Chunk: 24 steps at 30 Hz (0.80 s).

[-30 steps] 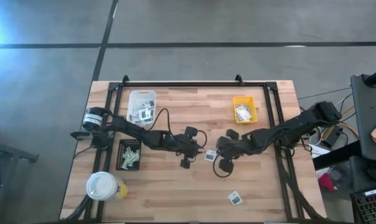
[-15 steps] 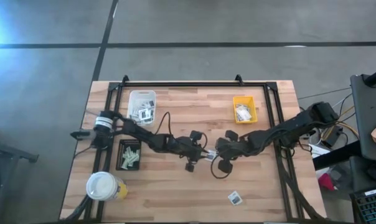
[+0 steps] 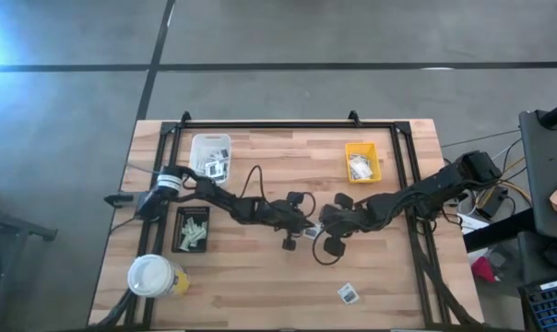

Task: Pick & Place First Aid Supplies
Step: Put the gray towelette pack into the white bin

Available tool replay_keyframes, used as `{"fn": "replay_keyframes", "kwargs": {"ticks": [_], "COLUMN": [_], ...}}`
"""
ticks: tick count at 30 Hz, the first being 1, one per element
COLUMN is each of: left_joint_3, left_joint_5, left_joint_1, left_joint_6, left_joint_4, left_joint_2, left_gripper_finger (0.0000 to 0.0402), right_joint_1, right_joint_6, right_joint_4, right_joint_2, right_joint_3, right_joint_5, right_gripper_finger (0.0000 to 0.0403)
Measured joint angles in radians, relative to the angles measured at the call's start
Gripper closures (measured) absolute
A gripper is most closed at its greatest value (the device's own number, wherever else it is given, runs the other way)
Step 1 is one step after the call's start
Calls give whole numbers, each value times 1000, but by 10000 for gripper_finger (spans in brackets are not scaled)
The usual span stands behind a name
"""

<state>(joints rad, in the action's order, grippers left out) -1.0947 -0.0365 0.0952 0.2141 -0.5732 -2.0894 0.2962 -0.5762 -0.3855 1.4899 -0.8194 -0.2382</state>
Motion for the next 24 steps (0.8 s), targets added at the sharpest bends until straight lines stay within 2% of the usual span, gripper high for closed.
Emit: {"fn": "replay_keyframes", "kwargs": {"ticks": [6,15,18,24], "left_joint_3": [2,1,1,-1], "left_joint_5": [-8,-15,-16,-16], "left_joint_1": [-17,-31,-31,-32], "left_joint_6": [-59,-184,-221,-233], "left_joint_4": [94,147,150,199], "left_joint_2": [0,1,1,4], "left_gripper_finger": [401,401,400,400], "right_joint_1": [0,0,2,48], "right_joint_6": [0,8,66,282], "right_joint_4": [0,-2,-7,-8], "right_joint_2": [0,0,0,0], "right_joint_3": [2,2,2,2], "right_joint_5": [0,0,2,2], "right_gripper_finger": [374,374,374,374]}}
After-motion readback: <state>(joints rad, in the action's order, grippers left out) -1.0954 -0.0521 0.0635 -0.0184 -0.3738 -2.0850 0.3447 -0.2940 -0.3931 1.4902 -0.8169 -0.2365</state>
